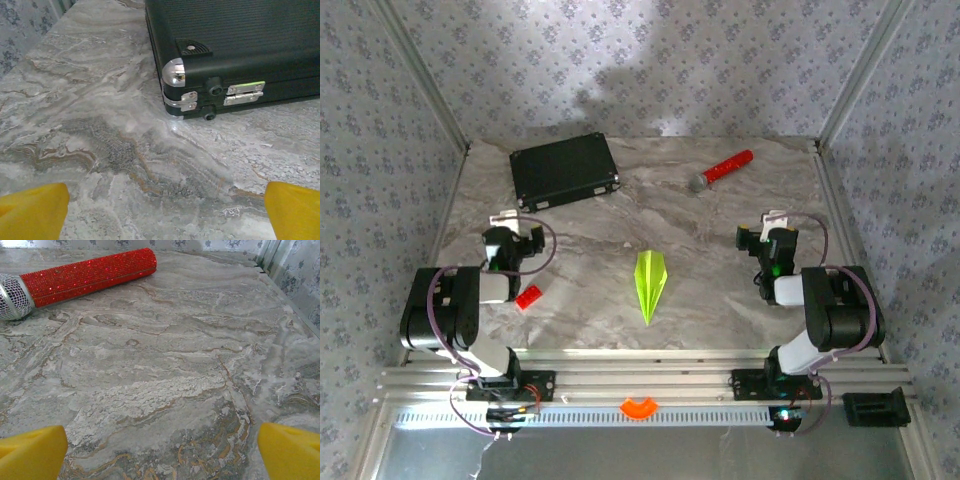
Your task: Fold a paper plane with a square sheet of paper (pick it up from the middle)
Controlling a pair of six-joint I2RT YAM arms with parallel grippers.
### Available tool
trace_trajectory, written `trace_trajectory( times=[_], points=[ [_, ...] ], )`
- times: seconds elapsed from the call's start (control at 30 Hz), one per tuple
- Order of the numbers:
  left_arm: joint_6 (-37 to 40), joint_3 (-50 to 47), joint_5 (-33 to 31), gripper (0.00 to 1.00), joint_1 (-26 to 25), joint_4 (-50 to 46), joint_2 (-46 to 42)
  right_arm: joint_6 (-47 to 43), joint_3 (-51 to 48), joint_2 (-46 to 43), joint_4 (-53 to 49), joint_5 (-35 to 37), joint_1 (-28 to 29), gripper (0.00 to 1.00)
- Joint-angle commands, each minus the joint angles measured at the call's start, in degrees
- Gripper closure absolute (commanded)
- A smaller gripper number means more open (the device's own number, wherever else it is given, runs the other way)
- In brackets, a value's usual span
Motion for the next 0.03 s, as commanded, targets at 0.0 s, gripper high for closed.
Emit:
trace_trajectory(
  times=[0.0],
  points=[
    [0.9, 1.0, 2.1, 0.00, 0.3, 0.3, -0.5, -0.6, 0.3, -0.1, 0.3, 0.4, -0.4, 0.01]
  ],
)
